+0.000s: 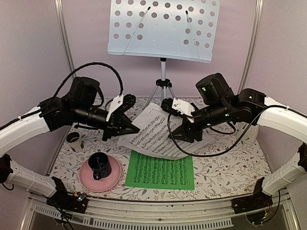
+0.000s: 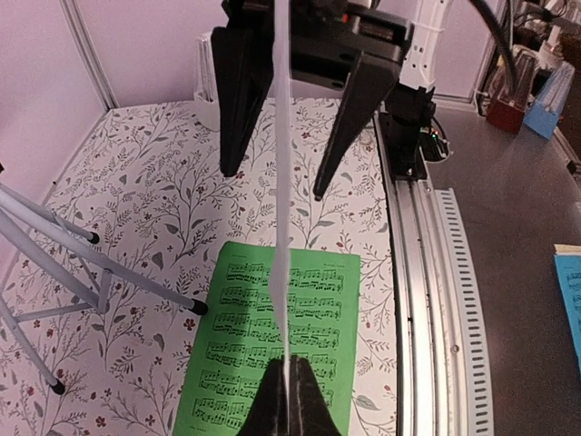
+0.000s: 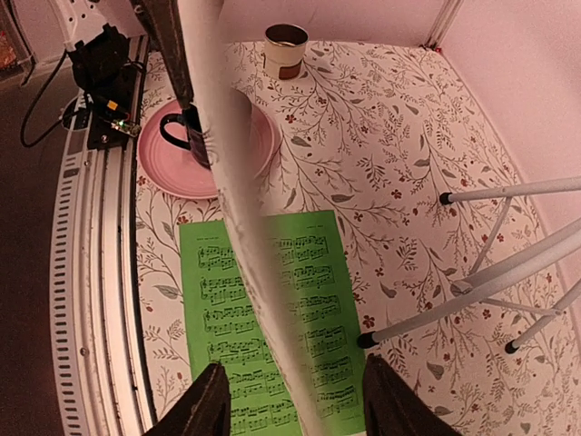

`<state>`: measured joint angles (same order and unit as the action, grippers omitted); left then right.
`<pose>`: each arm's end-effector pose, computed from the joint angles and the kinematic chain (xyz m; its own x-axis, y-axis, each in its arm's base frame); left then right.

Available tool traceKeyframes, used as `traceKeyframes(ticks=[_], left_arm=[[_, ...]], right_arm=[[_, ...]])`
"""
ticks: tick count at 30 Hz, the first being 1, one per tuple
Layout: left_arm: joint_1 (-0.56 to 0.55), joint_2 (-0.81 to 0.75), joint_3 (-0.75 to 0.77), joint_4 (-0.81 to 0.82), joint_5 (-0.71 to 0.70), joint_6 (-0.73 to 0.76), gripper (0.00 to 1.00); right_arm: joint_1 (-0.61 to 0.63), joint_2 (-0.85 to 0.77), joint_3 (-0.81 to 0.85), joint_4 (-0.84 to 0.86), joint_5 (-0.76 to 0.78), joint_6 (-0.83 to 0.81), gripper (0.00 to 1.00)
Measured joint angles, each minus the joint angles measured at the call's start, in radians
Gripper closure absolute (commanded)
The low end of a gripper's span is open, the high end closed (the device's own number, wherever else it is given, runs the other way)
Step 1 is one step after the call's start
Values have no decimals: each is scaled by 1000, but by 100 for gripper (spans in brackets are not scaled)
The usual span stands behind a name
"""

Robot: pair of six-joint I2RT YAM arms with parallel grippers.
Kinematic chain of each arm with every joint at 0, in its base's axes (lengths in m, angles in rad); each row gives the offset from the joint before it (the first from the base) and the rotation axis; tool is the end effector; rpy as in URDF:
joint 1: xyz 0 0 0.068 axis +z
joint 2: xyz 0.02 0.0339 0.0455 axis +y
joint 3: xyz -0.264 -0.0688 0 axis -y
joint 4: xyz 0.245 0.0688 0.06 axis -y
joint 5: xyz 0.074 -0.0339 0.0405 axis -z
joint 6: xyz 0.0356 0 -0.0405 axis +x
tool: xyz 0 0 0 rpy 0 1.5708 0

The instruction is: Set up the instrument practice props

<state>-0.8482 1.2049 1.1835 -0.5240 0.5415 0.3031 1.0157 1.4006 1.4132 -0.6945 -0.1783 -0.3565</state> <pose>0.1589 -0.2080 0.3606 -0.0486 0.4419 -0.8958 0.9940 0.1093 0.0000 0.1549 0.2618 0.3680 0.0059 -0.6421 -0.7666 -0.9677 0.1895 -0.1662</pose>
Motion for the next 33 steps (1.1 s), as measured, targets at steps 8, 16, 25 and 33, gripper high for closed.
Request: traceKeyframes(ticks=[8,16,25,33], left_arm=[[-10,1,12,-5,-39,38,100],[-13,9,12,6,-127,55,70],[-7,-107,-155,227,-373,8,32],[20,-132,-143,427,-493,-79,35]], right_arm=[[12,0,0,-21,11,-16,91],[13,0,0,-39,17,8,100],[-34,-21,0,36,-23,76,100],[-239,-100,0,246,-135,188,100]])
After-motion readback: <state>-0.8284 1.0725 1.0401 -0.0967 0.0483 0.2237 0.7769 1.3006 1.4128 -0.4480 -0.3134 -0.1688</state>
